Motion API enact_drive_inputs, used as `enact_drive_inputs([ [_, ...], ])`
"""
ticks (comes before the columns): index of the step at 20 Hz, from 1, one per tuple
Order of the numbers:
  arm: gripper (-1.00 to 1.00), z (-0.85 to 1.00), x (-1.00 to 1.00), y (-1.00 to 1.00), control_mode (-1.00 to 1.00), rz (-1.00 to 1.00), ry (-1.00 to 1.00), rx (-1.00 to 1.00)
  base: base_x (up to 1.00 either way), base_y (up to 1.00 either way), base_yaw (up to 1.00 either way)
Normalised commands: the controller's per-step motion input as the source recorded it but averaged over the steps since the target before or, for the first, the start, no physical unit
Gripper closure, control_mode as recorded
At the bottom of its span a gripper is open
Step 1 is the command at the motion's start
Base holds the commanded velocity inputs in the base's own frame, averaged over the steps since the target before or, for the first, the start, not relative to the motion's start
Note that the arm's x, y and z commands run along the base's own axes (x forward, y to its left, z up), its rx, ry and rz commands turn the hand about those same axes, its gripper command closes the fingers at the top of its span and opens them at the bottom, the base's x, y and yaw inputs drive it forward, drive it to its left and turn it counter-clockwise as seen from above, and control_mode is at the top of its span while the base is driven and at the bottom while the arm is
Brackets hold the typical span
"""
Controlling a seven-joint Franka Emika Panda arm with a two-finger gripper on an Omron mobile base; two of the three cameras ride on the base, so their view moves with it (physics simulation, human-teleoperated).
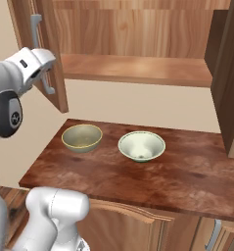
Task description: Open the cabinet. Pick the bowls from the counter and place them in the cabinet. Then close the cabinet.
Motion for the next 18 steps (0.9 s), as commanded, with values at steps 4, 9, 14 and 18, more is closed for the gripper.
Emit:
enact_drive_inputs([
  [4,-1.0,0.01,-0.02,0.11,-1.0,-0.3,0.04,0.0,0.0,0.0,0.0],
  [9,-1.0,0.15,-0.28,0.03,-1.0,-0.26,0.06,0.0,0.0,0.0,0.0],
  [14,-1.0,0.1,-0.49,0.0,-1.0,-0.22,0.03,0.0,0.0,0.0,0.0],
  [18,-1.0,0.03,-0.55,0.0,-1.0,-0.19,0.0,0.0,0.0,0.0,0.0],
])
